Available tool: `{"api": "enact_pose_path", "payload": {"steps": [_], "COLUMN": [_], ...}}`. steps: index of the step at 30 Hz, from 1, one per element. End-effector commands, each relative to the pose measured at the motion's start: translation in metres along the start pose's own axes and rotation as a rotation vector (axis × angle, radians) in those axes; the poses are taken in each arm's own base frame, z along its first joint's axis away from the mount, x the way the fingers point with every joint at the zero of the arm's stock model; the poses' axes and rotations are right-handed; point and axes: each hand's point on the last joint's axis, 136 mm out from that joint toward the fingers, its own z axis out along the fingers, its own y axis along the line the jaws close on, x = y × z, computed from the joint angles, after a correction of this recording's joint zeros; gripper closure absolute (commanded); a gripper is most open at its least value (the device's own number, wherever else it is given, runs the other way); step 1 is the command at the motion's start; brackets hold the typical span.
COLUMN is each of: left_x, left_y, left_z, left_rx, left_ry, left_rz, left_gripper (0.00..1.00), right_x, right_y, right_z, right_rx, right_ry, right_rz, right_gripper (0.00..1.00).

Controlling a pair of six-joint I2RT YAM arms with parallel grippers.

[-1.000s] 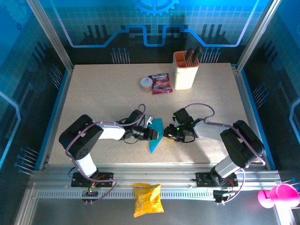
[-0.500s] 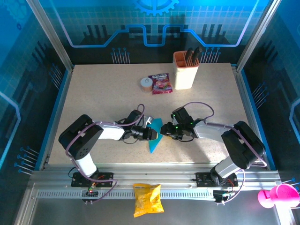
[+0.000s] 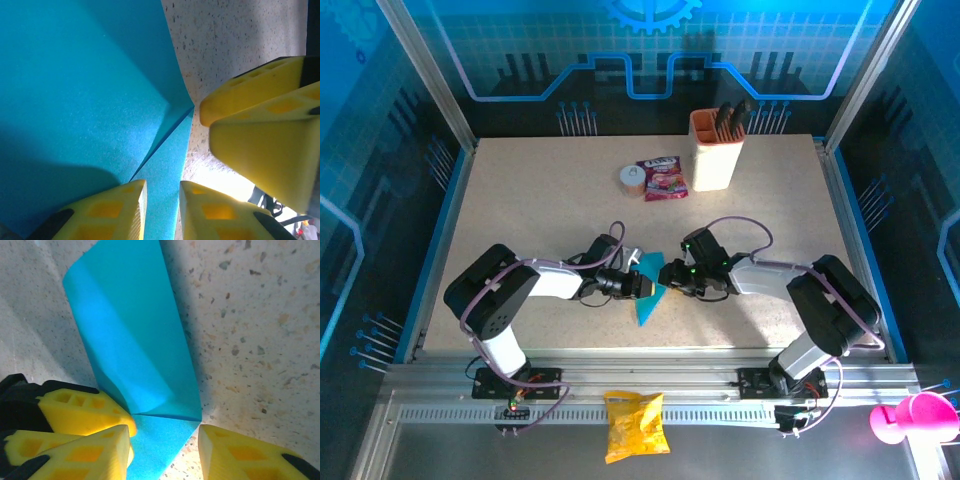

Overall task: Fold a paper plane with a square sheet of paper (pick it up from the middle)
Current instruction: Fold the wing for the fifth time at the center of the table.

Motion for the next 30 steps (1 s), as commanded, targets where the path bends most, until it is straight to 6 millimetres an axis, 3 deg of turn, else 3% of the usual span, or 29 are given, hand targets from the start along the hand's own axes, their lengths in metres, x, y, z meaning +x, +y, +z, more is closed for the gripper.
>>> {"api": "enact_pose_path", "payload": {"steps": [1, 14, 22, 27, 30], "left_x": [0.009, 0.01, -0.002, -0.014, -0.008], "left_y": [0.01, 0.011, -0.005, -0.018, -0.018], "left_z": [-0.004, -0.007, -0.02, -0.045, -0.056], "left_rx": [-0.016, -0.003, 0.015, -0.031, -0.136], "left_ry": [0.02, 0.024, -0.012, -0.12, -0.172], "left_rz": [-0.003, -0.01, 0.016, 0.053, 0.109], "left_gripper": [0.75, 0.75, 0.7, 0.56, 0.54], "right_x": [-0.003, -0.005, -0.003, 0.005, 0.012], "right_y": [0.008, 0.018, 0.016, 0.014, 0.009], "right_z": [0.006, 0.017, 0.016, 0.009, 0.006], "right_rx": [-0.011, -0.039, -0.04, 0.003, 0.05], "right_ry": [-0.01, 0.009, 0.008, -0.018, -0.051], "right_rz": [-0.005, -0.014, -0.002, 0.03, 0.065], "right_gripper": [0.59, 0.63, 1.0, 1.0, 1.0]}}
